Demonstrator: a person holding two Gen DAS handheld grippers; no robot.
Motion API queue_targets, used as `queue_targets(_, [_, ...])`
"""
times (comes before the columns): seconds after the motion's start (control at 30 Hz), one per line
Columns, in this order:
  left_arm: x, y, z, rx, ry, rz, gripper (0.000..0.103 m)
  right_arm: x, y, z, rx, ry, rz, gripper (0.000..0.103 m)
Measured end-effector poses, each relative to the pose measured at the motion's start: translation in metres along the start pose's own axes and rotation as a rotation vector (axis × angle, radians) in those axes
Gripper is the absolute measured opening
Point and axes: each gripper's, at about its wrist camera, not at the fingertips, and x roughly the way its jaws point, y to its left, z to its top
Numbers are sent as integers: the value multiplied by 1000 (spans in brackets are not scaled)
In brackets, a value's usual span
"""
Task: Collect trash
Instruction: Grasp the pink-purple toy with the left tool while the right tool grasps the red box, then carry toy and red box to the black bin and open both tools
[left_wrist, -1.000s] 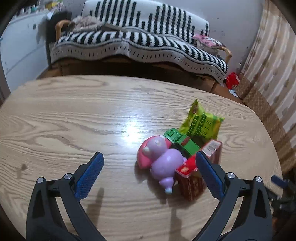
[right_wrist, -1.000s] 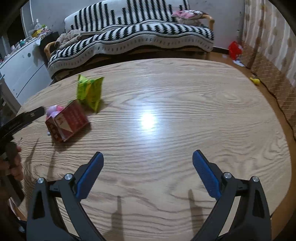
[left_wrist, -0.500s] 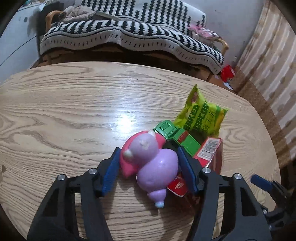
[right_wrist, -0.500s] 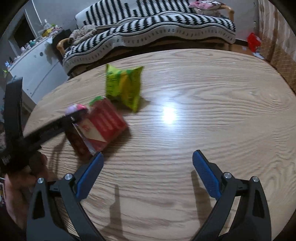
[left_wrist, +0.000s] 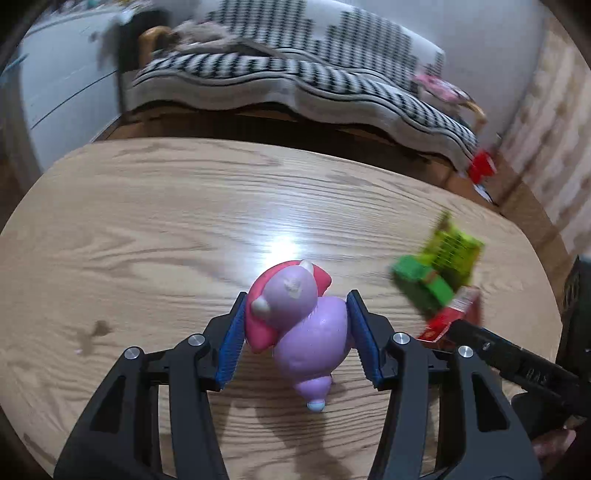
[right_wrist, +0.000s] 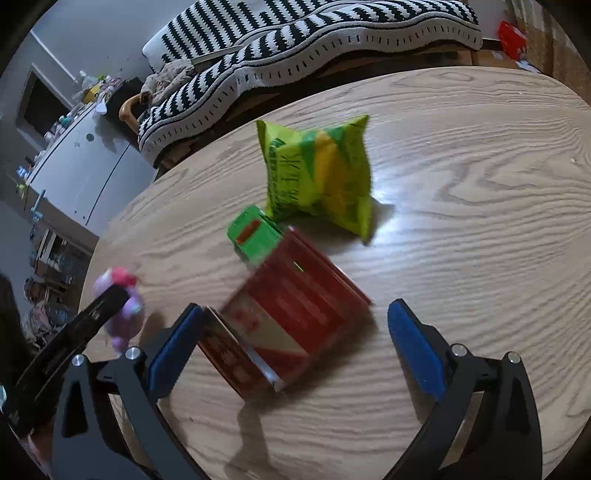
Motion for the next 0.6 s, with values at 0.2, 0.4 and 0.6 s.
queue_targets(0.2, [2,17,-4,-31,27,30,52,17,28,2,-31,-42,-122,97])
queue_targets(0.4, [0,13,-5,-1,27,23,52,14,32,-7,-74,-42,-160,66])
queue_targets(0.6, [-9,-20,-8,51,15,-19,52,-6,19,-20,-104,-22,-141,64])
